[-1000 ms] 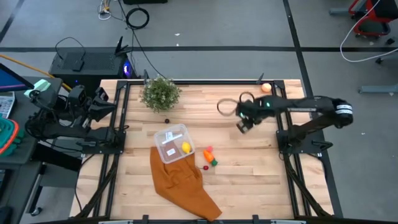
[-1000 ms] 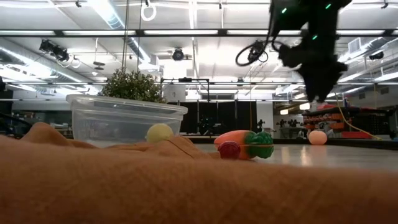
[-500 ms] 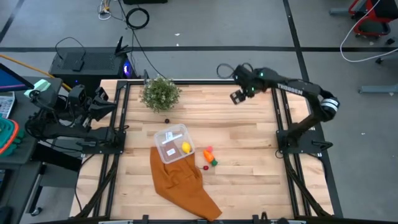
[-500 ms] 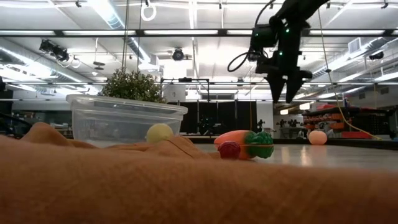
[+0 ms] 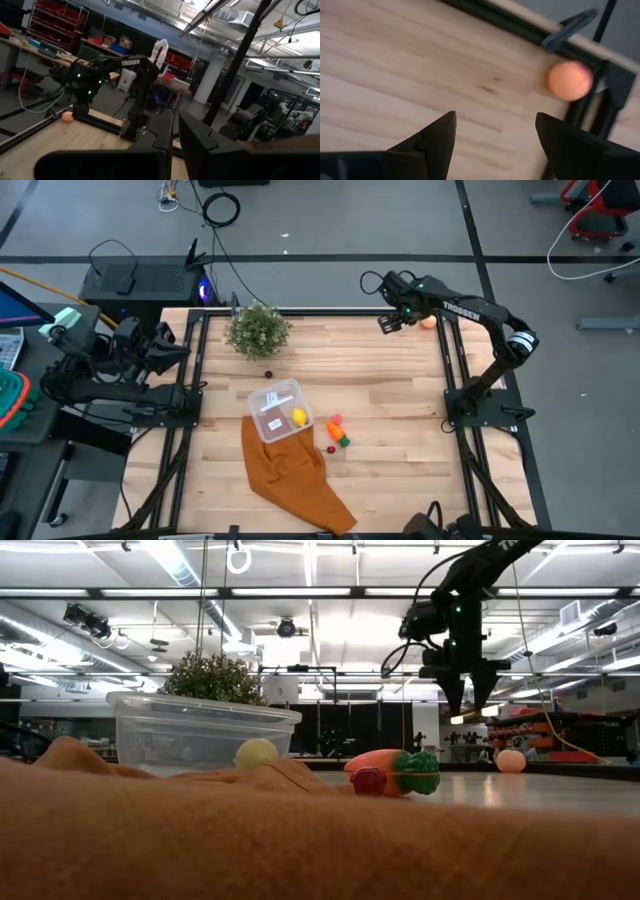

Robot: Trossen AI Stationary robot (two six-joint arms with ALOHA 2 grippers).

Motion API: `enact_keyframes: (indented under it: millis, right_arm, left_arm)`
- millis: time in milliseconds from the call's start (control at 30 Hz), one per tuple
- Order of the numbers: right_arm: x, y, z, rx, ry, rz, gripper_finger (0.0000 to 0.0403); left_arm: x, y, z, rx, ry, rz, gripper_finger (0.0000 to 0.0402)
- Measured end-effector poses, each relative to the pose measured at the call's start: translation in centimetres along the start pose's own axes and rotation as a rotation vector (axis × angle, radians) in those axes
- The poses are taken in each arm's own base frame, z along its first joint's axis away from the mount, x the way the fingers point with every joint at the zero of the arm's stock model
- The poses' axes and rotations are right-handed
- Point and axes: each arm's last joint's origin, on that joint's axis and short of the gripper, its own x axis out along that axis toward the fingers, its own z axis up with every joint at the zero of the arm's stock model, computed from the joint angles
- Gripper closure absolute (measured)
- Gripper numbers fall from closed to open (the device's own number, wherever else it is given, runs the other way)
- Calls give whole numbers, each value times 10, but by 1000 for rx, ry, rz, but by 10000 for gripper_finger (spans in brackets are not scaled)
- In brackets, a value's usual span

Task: Pick and placing Produce into tupperware
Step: Put the top pink peach into the bin

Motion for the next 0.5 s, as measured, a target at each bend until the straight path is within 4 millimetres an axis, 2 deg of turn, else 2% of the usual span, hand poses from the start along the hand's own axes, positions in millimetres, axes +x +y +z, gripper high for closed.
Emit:
enact_keyframes:
  millis: [167,300,500]
  right_arm:
    - [-2,0,3,-66,-28,59,163]
    - [10,-6,9,2,7,70,158]
    - [37,-14,15,100,126,60,88]
  left_arm:
    - [0,0,0,0,0,0,367]
    - [0,0,0,0,1,0,363]
    - [0,0,0,1,2,1,364]
